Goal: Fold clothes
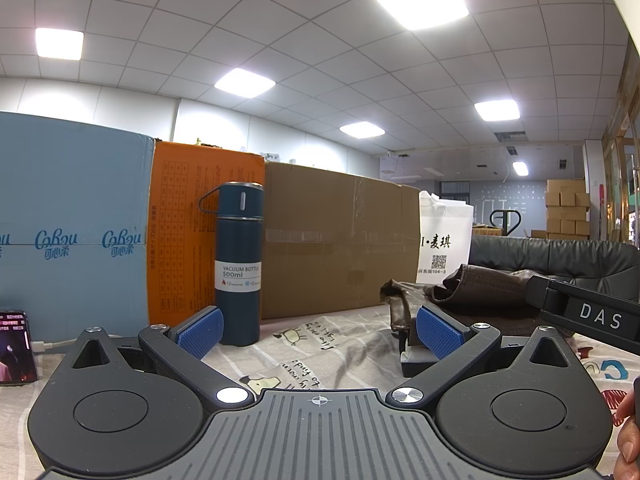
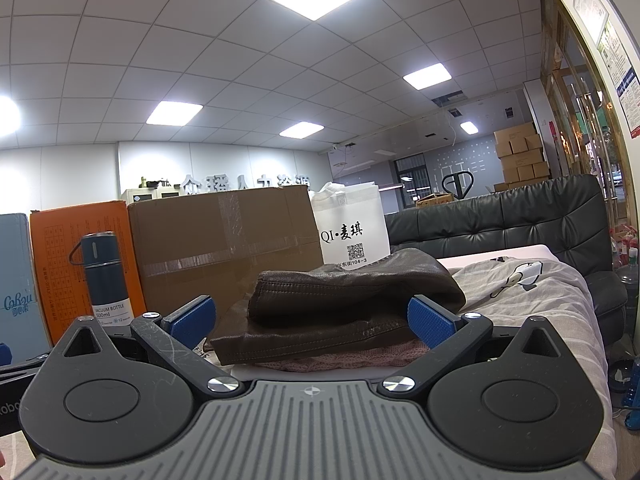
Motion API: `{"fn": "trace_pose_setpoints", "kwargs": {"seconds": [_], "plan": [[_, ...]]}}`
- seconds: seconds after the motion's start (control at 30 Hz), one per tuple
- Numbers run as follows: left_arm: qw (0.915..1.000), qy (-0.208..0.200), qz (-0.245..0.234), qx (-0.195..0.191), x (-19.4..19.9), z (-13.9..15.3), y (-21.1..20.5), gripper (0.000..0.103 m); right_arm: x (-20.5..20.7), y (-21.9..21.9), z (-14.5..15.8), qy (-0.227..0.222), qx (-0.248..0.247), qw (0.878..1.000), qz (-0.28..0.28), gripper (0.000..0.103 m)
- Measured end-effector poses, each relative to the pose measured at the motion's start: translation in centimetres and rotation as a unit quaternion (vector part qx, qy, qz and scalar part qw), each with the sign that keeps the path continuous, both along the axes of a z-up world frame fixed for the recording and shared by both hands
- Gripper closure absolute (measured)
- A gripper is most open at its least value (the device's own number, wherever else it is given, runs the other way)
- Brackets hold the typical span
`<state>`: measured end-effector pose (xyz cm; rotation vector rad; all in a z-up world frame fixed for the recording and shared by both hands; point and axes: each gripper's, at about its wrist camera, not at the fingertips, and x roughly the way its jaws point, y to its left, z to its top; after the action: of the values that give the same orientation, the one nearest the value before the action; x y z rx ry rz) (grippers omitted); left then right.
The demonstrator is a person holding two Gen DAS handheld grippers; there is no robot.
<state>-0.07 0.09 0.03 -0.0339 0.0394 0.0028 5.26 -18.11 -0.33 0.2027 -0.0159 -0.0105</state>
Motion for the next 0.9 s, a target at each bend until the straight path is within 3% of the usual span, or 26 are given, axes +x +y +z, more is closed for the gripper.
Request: {"fn": "trace_pose_setpoints", "kwargs": {"seconds": [0.9], "plan": [[1.0000, -0.001, 0.002, -0.001, 0.03, -0.01, -0.03, 0.000, 0.14, 0.00, 0.00, -0.001, 0.001, 1.000, 0.000, 0.000]]}}
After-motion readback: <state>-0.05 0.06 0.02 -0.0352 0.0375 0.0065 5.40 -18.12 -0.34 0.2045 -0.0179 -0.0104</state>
